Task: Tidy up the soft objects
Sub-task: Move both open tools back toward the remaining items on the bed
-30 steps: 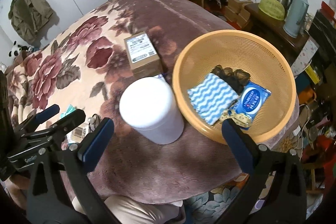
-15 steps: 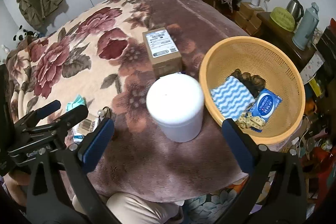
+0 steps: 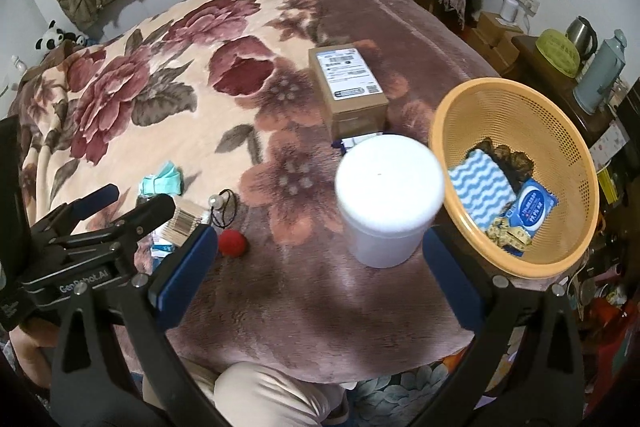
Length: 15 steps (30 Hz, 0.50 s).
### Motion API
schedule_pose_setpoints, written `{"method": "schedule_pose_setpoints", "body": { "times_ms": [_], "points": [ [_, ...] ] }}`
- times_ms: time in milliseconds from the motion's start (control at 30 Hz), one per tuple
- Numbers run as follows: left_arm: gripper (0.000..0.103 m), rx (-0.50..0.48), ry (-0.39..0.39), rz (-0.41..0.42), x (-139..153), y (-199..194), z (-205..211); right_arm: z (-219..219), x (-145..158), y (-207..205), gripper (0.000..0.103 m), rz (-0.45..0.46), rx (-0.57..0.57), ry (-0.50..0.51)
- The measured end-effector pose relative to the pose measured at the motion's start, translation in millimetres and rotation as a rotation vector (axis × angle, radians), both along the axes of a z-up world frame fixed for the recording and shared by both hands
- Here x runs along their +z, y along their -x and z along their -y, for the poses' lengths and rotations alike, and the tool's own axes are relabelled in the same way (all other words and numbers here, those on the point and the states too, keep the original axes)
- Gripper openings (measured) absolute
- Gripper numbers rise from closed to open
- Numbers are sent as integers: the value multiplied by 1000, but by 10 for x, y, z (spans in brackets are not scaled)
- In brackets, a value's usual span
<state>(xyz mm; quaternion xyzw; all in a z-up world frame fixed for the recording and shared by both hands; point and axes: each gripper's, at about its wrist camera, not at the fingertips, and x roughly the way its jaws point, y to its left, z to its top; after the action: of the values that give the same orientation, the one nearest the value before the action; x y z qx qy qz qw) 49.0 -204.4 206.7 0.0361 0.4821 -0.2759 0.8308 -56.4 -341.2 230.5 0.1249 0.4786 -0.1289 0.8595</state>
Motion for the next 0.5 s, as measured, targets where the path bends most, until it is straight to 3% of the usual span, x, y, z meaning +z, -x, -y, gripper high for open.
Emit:
{"method": "schedule_pose_setpoints", "body": {
  "times_ms": [500],
  "points": [
    [101, 67, -17, -24, -233, -141, -484, -427, -139, -200, 103, -37, 69, 9]
  ]
}}
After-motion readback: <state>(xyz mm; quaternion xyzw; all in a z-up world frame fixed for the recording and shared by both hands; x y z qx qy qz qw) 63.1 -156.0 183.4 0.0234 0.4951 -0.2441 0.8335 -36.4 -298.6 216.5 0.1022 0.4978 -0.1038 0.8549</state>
